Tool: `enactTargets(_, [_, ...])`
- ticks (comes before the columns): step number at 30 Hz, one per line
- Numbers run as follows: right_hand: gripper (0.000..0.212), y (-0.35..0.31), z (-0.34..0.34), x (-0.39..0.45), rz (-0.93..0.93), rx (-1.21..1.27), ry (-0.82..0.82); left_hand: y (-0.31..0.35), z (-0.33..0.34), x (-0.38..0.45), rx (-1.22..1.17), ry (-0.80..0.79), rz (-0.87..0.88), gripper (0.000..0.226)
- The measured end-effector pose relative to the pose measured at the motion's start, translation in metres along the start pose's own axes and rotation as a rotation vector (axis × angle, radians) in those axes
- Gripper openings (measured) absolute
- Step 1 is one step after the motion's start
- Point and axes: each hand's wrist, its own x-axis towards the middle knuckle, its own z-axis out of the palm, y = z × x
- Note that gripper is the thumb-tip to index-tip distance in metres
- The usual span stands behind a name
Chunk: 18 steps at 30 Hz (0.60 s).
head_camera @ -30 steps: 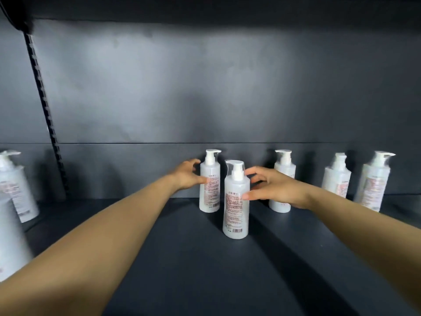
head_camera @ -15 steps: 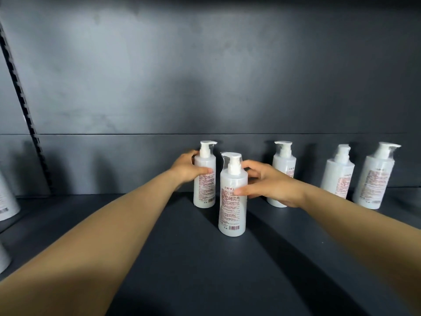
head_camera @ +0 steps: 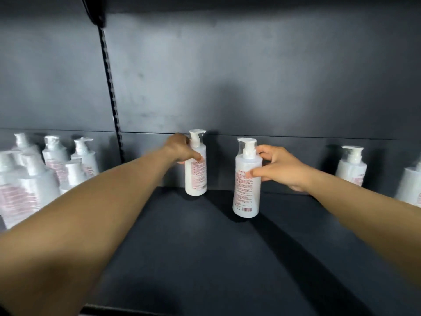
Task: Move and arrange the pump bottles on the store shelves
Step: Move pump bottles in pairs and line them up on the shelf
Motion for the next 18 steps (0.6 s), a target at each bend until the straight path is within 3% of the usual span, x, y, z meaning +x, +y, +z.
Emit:
enactTargets(5, [0.042, -0.039, 0.074, 0.049, -0.045, 0.078, 0.019, -0.046, -0.051, 0.012, 0.084, 0.104, -0.171, 0.053])
enactTargets(10, [0.041, -0.04, 0.139, 0.08, -0.019, 0.015, 0.018, -0.085, -0.055, 0.022, 0.11, 0.118, -0.311, 0.052])
enactTargets(18, [0.049, -0.03, 0.157, 0.081, 0.021, 0.01, -0.054, -0.105, -0.058, 0.033, -0.116, 0.059, -0.301, 0.042])
